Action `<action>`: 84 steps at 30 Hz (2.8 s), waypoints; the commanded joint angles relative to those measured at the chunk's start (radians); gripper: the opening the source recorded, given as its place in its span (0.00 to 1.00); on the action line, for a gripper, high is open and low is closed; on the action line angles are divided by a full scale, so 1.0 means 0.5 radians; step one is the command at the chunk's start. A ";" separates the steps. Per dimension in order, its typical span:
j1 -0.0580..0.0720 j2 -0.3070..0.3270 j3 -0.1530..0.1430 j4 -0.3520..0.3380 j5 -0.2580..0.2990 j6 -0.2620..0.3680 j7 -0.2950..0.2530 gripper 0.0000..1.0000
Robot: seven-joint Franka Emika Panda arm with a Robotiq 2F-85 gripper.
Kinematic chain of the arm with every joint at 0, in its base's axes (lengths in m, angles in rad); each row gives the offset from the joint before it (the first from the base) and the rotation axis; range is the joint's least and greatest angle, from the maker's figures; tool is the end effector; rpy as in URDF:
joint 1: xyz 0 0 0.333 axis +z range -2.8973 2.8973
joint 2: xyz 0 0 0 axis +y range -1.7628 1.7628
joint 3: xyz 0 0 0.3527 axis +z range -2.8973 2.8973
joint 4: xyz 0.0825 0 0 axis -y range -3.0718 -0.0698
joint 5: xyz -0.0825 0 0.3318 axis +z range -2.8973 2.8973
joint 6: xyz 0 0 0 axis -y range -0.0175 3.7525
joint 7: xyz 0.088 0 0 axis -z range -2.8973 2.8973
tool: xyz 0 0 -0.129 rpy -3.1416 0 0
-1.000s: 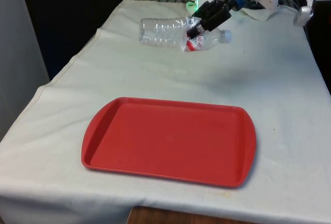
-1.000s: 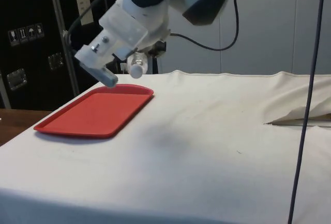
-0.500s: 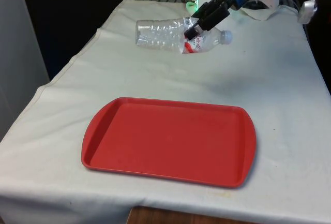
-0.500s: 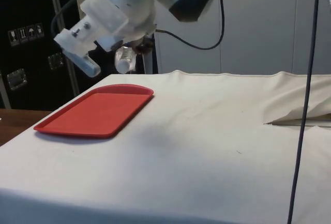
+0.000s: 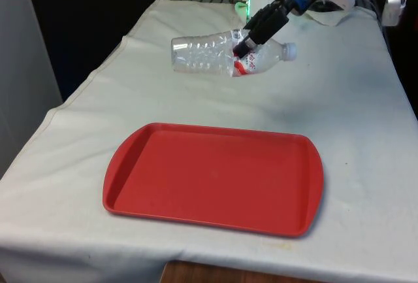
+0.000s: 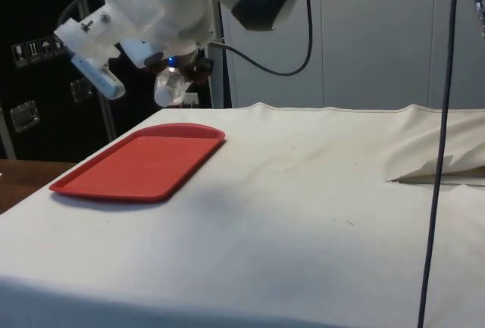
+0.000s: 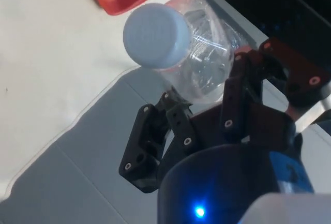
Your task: Place the bottle upright on the tray.
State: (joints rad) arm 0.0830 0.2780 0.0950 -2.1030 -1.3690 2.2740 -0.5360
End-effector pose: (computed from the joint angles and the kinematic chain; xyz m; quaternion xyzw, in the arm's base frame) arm 0.5610 0.0571 0.3508 0.5799 0.6783 -0.1156 0.4362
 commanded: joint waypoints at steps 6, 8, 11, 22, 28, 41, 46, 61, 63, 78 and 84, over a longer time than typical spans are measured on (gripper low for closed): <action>-0.018 0.038 -0.012 0.068 0.060 0.074 -0.010 0.17; -0.018 0.046 -0.020 0.086 0.076 0.092 -0.012 0.17; -0.022 0.062 -0.034 0.116 0.104 0.128 -0.012 0.17; -0.012 0.092 -0.086 0.170 0.172 0.210 0.000 0.17; -0.028 0.124 -0.108 0.212 0.248 0.306 -0.010 0.17; -0.036 0.166 -0.162 0.272 0.374 0.448 -0.008 0.17; -0.044 0.186 -0.186 0.292 0.436 0.518 -0.010 0.17; -0.058 0.242 -0.240 0.348 0.596 0.690 -0.006 0.17; -0.060 0.248 -0.246 0.356 0.616 0.712 -0.004 0.17; -0.072 0.292 -0.292 0.388 0.786 0.882 0.004 0.17; -0.072 0.300 -0.312 0.386 0.858 0.948 0.016 0.17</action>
State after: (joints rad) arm 0.0540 0.4230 -0.0650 -1.9120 -0.9490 2.7320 -0.5260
